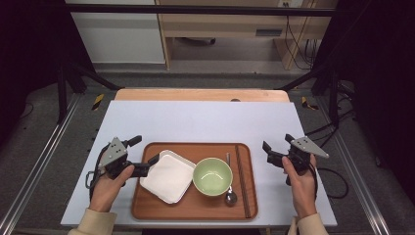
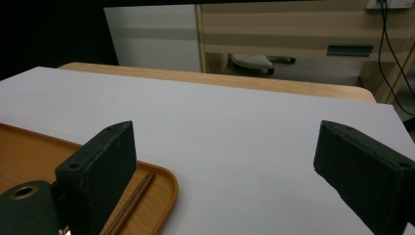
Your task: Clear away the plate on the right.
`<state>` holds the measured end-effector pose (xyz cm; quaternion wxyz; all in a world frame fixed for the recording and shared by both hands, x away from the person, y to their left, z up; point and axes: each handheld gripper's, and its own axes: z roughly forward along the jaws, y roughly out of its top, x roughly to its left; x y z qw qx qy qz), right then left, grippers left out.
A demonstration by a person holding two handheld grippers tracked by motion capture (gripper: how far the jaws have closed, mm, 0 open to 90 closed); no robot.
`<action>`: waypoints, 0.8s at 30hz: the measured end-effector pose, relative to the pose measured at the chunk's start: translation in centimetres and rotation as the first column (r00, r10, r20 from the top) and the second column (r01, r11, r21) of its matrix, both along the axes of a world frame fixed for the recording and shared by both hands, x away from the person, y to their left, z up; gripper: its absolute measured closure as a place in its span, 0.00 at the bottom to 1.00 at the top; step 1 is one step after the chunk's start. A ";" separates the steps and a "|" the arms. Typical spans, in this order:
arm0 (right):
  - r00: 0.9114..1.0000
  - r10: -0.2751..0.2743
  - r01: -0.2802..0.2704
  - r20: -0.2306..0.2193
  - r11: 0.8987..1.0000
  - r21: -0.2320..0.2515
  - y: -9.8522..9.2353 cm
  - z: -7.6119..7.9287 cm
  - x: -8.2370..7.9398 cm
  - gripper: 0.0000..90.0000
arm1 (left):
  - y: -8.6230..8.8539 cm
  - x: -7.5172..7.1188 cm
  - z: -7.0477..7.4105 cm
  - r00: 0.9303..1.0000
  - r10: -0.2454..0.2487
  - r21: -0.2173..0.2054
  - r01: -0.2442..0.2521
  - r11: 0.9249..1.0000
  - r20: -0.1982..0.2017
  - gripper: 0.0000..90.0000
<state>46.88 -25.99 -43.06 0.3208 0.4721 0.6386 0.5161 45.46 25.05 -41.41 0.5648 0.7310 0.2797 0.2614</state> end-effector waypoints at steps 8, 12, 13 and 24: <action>0.994 0.101 -0.102 0.034 0.995 0.010 1.9 0.6 -0.4 0.10 | 0.8 -0.4 0.8 0.999 -0.030 0.010 0.030 0.999 0.028 0.04; 0.985 0.162 -0.162 0.055 0.987 -0.013 3.3 0.8 -0.7 0.09 | 1.2 -0.7 1.2 0.997 -0.068 0.016 0.067 0.998 0.048 0.04; 0.982 0.177 -0.176 0.060 0.984 -0.020 3.7 0.8 -0.8 0.09 | 1.2 -0.7 1.3 0.996 -0.079 0.016 0.079 0.997 0.051 0.04; 0.953 0.296 -0.293 0.067 0.955 -0.048 6.2 0.9 -1.5 0.09 | 1.0 -1.1 1.6 0.986 -0.151 0.048 0.148 0.988 0.066 0.04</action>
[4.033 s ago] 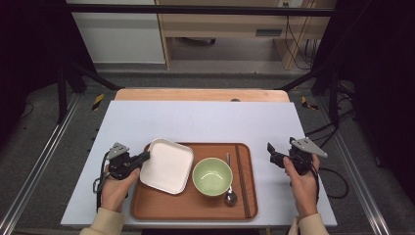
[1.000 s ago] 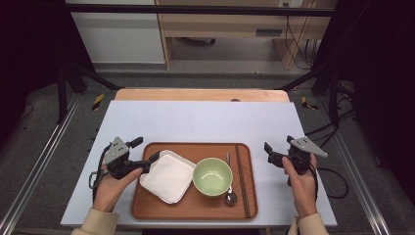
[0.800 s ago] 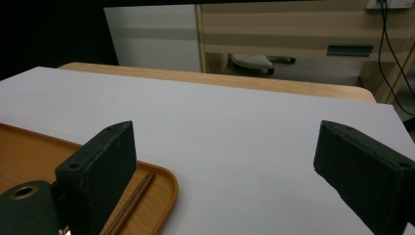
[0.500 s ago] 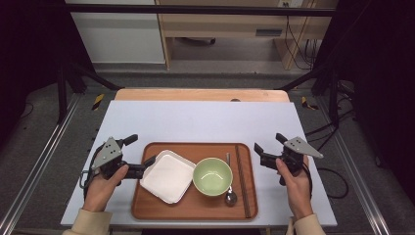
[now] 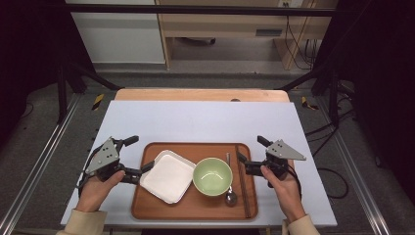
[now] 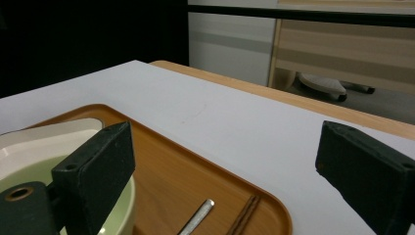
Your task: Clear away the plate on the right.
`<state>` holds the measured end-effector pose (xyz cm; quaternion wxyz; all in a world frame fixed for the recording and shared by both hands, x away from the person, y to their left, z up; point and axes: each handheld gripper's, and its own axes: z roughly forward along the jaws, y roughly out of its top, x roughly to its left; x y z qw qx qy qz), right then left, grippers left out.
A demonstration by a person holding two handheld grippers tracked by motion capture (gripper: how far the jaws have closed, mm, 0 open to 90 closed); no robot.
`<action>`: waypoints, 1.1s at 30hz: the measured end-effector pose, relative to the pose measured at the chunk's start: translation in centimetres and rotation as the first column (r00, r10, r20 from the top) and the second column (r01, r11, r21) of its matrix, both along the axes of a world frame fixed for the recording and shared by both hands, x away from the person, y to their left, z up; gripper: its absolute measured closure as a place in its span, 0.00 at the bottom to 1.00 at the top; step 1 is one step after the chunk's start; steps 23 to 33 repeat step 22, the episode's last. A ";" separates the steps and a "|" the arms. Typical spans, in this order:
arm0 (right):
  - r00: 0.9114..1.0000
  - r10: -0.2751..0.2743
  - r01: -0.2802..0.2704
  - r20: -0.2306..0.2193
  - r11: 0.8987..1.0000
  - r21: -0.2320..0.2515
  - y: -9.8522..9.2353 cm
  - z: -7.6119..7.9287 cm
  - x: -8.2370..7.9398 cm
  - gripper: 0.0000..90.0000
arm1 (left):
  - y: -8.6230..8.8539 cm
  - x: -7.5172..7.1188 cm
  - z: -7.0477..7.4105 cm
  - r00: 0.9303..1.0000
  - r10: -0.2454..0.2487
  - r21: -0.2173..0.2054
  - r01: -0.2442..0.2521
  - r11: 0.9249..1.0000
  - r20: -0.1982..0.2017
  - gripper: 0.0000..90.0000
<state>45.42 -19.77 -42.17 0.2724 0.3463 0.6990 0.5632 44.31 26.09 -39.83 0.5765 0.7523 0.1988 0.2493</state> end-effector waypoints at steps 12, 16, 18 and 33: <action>0.999 0.021 -0.022 0.026 1.000 0.012 0.3 -0.8 0.0 0.11 | -0.4 0.5 -1.5 1.000 -0.003 0.002 0.003 1.000 -0.030 0.03; 0.999 0.021 -0.021 0.036 1.000 0.002 0.0 -1.0 0.1 0.12 | -0.2 0.5 -1.5 1.000 0.002 -0.006 -0.002 1.000 -0.021 0.03; 0.999 0.015 -0.015 0.033 1.000 -0.001 -0.2 -1.1 0.2 0.12 | -0.1 0.5 -1.4 1.000 0.015 -0.018 -0.015 1.000 -0.018 0.03; 1.000 -0.012 0.011 0.019 1.000 0.018 -0.7 -1.1 0.3 0.11 | 0.3 0.6 -1.3 0.998 0.056 -0.041 -0.056 0.998 -0.018 0.03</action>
